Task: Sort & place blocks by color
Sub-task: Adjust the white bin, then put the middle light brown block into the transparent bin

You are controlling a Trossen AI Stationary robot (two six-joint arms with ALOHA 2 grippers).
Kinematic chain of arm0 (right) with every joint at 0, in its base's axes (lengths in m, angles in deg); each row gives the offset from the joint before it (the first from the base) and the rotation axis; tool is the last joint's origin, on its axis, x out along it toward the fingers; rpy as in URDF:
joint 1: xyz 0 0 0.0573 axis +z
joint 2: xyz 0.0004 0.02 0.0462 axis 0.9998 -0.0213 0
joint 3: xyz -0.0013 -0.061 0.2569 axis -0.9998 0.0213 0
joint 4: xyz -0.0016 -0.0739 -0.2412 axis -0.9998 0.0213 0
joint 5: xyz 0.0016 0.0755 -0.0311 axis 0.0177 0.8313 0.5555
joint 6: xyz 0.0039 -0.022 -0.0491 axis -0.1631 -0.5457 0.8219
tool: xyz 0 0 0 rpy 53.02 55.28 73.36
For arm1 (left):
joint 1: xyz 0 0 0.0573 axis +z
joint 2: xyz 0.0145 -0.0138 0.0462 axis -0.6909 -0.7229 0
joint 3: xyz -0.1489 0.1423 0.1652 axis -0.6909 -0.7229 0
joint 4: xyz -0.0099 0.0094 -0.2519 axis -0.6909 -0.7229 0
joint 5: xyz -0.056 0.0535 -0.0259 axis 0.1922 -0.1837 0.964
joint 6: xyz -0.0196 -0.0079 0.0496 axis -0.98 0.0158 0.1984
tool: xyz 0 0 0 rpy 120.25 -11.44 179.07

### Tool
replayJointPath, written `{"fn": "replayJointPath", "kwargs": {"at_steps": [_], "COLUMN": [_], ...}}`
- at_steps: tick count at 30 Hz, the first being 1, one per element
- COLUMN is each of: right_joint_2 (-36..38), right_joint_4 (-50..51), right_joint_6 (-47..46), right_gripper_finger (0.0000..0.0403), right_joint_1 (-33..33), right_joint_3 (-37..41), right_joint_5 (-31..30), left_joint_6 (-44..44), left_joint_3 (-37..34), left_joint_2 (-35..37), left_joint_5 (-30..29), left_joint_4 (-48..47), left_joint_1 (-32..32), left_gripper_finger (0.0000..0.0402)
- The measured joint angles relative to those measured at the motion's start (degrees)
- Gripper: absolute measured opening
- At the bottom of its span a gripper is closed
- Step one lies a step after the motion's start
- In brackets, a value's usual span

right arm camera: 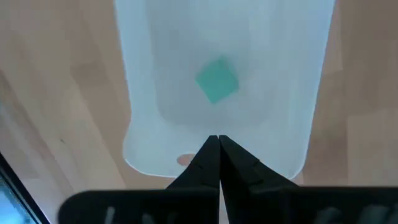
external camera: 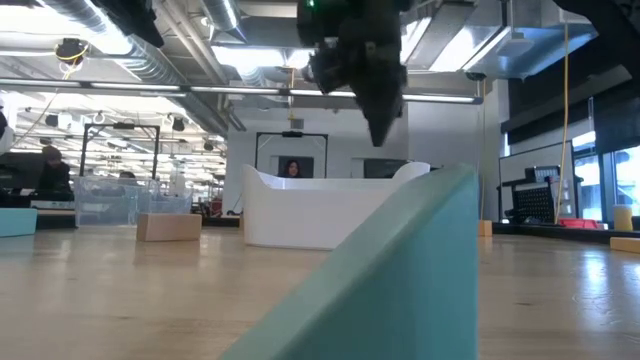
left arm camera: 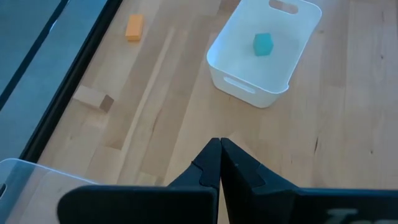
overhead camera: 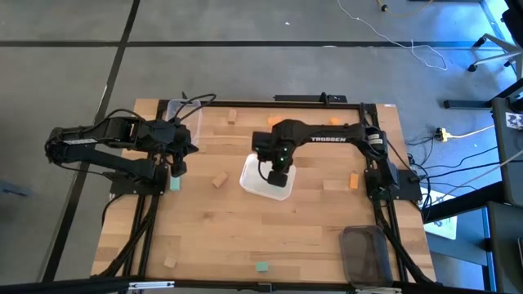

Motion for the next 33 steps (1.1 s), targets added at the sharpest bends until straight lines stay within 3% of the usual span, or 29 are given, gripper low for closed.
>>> {"fn": "replayJointPath", "kwargs": {"at_steps": [4, 11, 25, 29, 33], "right_joint_2": [0.0, -0.02, -0.02, -0.09, -0.11], "right_joint_4": [-0.05, -1.22, -3.42, -2.55, -1.63], "right_joint_6": [-2.38, -3.83, -4.04, -4.02, -3.47], "right_gripper_finger": [0.0, 0.0, 0.0, 0.0, 0.0], "right_joint_1": [0.15, -0.08, -1.4, -1.36, -0.65], "right_joint_3": [4.57, 9.45, 9.49, 8.79, 2.53], "right_joint_5": [-0.33, -7.44, -20.95, -21.19, -21.19], "left_joint_6": [0.01, 0.01, 0.01, -0.03, -0.01], "left_joint_3": [0.0, 0.0, 0.0, 0.0, 0.0], "left_joint_2": [0.01, -0.01, 0.0, 0.01, 0.0], "left_joint_5": [0.0, 0.0, 0.0, 0.04, 0.18], "left_joint_4": [-0.04, -0.07, -0.24, -0.23, -0.09], "left_joint_1": [-0.01, 0.01, 0.01, -0.01, 0.0], "left_gripper_finger": [0.0, 0.0, 0.0, 0.0, 0.0]}}
